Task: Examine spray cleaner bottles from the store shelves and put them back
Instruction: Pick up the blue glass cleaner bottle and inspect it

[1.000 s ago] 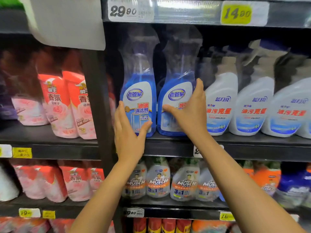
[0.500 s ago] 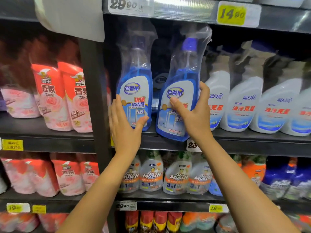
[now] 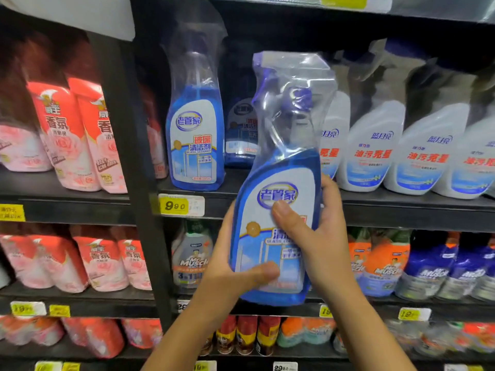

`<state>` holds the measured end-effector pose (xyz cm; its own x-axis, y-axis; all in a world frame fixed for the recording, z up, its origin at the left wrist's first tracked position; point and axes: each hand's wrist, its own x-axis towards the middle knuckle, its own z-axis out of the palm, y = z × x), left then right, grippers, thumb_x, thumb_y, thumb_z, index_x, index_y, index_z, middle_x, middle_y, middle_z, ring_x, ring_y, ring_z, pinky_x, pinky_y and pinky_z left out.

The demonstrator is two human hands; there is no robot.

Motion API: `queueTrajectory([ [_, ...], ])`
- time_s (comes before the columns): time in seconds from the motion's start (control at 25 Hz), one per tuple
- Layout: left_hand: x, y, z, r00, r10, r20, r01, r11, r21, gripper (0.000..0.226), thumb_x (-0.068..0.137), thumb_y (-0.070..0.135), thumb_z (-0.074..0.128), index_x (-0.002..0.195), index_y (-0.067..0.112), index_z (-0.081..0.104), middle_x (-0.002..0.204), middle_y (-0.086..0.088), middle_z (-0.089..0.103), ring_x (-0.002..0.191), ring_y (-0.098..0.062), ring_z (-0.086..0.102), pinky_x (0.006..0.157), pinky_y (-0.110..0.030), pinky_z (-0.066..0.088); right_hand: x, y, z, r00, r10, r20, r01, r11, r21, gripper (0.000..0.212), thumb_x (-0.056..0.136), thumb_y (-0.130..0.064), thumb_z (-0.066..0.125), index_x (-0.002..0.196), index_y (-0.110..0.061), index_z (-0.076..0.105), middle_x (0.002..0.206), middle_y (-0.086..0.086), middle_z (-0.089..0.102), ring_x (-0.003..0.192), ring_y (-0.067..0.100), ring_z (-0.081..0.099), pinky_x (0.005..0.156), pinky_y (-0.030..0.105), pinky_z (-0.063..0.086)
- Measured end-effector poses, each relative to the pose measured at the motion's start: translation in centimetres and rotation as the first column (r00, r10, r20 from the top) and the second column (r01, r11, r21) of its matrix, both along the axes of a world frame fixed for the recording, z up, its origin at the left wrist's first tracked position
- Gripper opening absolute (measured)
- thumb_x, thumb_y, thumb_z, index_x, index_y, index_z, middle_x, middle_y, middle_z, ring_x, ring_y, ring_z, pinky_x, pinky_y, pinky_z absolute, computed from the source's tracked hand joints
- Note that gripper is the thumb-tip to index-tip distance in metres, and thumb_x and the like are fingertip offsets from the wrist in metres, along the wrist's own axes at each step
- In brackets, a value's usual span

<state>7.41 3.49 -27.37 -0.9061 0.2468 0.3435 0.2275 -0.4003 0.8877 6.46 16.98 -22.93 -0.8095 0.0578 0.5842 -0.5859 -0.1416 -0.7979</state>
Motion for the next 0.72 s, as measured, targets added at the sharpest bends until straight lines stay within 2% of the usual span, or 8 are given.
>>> queueTrajectory([
  [0.12,1.5,0.3,-1.9,0.997,0.008,0.082,-0.004,0.999,-0.045,0.067,0.043,0.042,0.095,0.104,0.039,0.067,0.107,-0.005,0.073,0.096,-0.027,0.071,0.071,-0.032,0.058,1.9,0.6,-1.0,0.999,0.039,0.015,-0.04,0.997,0.07,0.047,0.075,-0.029,0.075,0.116,-0.038,0.055,0.109,-0.003,0.07,0.099,0.016,0.069,0.077,0.026,0.056],
  [0.2,2.3,0.7,-2.7,0.996,0.041,0.085,-0.036,0.998,-0.056,0.063,0.044,0.043,0.094,0.101,0.037,0.07,0.104,-0.006,0.074,0.093,-0.028,0.072,0.07,-0.033,0.059,2.3,1.5,-0.8,0.998,0.029,0.059,-0.034,0.995,0.092,0.043,0.071,-0.033,0.076,0.11,-0.03,0.059,0.104,-0.003,0.072,0.094,0.013,0.07,0.073,0.022,0.054],
  [0.32,3.3,1.3,-3.1,0.988,0.094,0.123,-0.088,0.995,-0.048,0.065,0.039,0.045,0.095,0.099,0.035,0.072,0.099,-0.007,0.075,0.089,-0.027,0.073,0.067,-0.031,0.059,1.8,2.5,0.8,0.995,0.002,0.102,-0.014,0.993,0.117,0.059,0.062,-0.042,0.077,0.115,-0.025,0.054,0.104,-0.011,0.071,0.095,0.007,0.069,0.077,0.02,0.052],
  [0.4,3.8,1.6,-3.0,0.986,0.126,0.105,-0.118,0.99,-0.08,0.067,0.036,0.048,0.094,0.098,0.037,0.072,0.097,-0.004,0.076,0.088,-0.025,0.073,0.066,-0.03,0.058,1.2,2.7,2.1,0.995,-0.027,0.091,0.015,0.992,0.127,0.07,0.062,-0.041,0.079,0.123,-0.028,0.046,0.104,-0.015,0.07,0.099,0.004,0.067,0.086,0.025,0.052],
  [0.48,4.0,1.7,-2.8,0.989,0.14,0.056,-0.132,0.982,-0.135,0.067,0.038,0.051,0.093,0.1,0.039,0.07,0.098,-0.001,0.076,0.089,-0.022,0.073,0.068,-0.027,0.058,0.5,2.4,3.2,0.994,-0.093,0.063,0.082,0.985,0.148,0.072,0.061,-0.045,0.079,0.122,-0.033,0.042,0.107,-0.009,0.07,0.101,0.009,0.067,0.094,0.036,0.051],
  [0.56,4.3,1.9,-2.6,0.988,0.146,0.05,-0.136,0.977,-0.161,0.067,0.037,0.053,0.092,0.099,0.043,0.07,0.097,0.004,0.076,0.088,-0.017,0.073,0.067,-0.024,0.058,0.1,2.0,3.8,0.987,-0.155,0.045,0.149,0.983,0.103,0.064,0.059,-0.049,0.079,0.111,-0.034,0.045,0.104,0.001,0.072,0.095,0.015,0.07,0.091,0.044,0.053],
  [0.64,4.6,2.0,-2.6,0.987,0.143,0.073,-0.132,0.981,-0.144,0.068,0.034,0.052,0.093,0.097,0.044,0.07,0.096,0.005,0.076,0.086,-0.016,0.073,0.066,-0.023,0.058,-0.1,1.7,4.0,0.98,-0.197,0.02,0.195,0.977,0.084,0.055,0.061,-0.047,0.079,0.104,-0.031,0.049,0.097,0.005,0.074,0.087,0.018,0.072,0.085,0.045,0.056],
  [0.72,4.6,2.0,-2.7,0.986,0.145,0.083,-0.133,0.982,-0.138,0.07,0.031,0.052,0.094,0.097,0.043,0.071,0.096,0.003,0.076,0.087,-0.017,0.073,0.067,-0.023,0.057,-0.2,1.6,3.8,0.985,-0.17,0.01,0.168,0.982,0.08,0.046,0.065,-0.044,0.078,0.099,-0.031,0.05,0.091,0.007,0.074,0.082,0.022,0.072,0.08,0.044,0.057],
])
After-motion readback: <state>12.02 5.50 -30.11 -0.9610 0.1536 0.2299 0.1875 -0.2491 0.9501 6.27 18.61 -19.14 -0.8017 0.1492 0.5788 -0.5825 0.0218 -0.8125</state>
